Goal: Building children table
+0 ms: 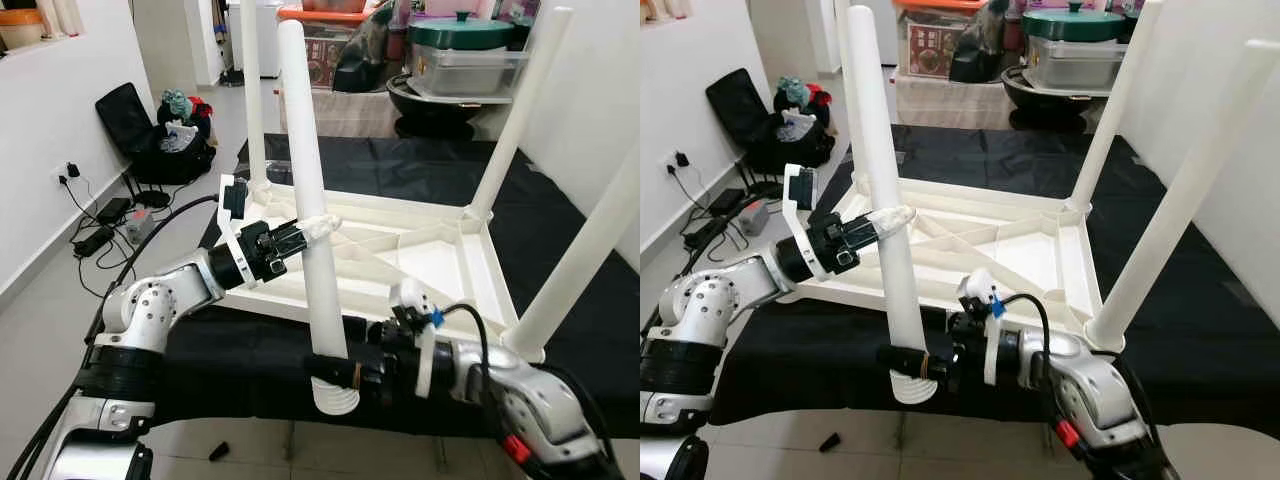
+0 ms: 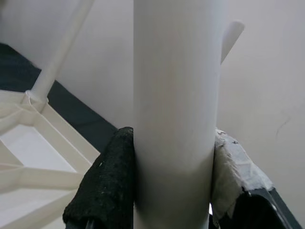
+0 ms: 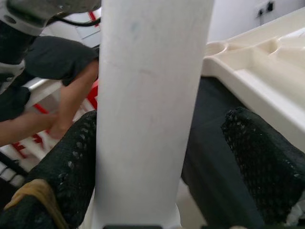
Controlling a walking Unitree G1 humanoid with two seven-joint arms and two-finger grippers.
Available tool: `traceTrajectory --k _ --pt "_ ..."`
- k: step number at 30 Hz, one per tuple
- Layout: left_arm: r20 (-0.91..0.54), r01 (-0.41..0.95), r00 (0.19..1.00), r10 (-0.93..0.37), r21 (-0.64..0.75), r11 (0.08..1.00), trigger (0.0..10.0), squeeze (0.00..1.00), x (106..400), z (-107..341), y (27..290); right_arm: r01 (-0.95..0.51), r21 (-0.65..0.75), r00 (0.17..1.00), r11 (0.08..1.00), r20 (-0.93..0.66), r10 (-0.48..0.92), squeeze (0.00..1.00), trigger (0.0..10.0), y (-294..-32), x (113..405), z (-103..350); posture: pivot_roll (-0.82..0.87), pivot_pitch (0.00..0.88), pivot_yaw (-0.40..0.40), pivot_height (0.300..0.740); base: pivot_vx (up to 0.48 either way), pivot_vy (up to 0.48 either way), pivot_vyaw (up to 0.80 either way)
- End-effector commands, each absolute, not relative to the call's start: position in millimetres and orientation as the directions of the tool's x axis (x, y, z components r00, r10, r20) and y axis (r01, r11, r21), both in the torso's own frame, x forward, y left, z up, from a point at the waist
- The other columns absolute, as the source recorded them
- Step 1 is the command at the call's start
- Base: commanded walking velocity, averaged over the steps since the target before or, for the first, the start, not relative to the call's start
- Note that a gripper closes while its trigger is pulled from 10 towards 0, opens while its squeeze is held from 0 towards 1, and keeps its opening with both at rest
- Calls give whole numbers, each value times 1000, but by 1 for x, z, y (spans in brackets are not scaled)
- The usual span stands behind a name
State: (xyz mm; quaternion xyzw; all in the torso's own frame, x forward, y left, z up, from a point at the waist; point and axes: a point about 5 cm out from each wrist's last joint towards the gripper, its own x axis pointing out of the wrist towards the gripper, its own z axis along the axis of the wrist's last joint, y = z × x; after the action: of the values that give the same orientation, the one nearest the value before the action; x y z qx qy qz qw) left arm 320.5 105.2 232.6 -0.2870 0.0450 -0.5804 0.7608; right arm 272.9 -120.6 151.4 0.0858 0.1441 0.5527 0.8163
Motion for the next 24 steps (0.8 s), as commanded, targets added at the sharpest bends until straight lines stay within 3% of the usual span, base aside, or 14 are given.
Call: traceTrajectory --k 1,9,24 --pt "270 868 292 -917 -477 136 10000 0 320 237 102 -870 306 349 386 -171 922 0 10000 -119 273 147 19 0 -35 740 0 0 0" --pt "250 881 198 -948 -470 60 10000 0 316 232 86 -842 365 350 397 -191 917 0 10000 -111 278 144 7 0 -34 740 0 0 0" --pt "220 875 168 -961 -481 43 10000 0 313 220 80 -856 381 320 350 -142 937 0 10000 -100 286 164 -1 0 -39 740 0 0 0"
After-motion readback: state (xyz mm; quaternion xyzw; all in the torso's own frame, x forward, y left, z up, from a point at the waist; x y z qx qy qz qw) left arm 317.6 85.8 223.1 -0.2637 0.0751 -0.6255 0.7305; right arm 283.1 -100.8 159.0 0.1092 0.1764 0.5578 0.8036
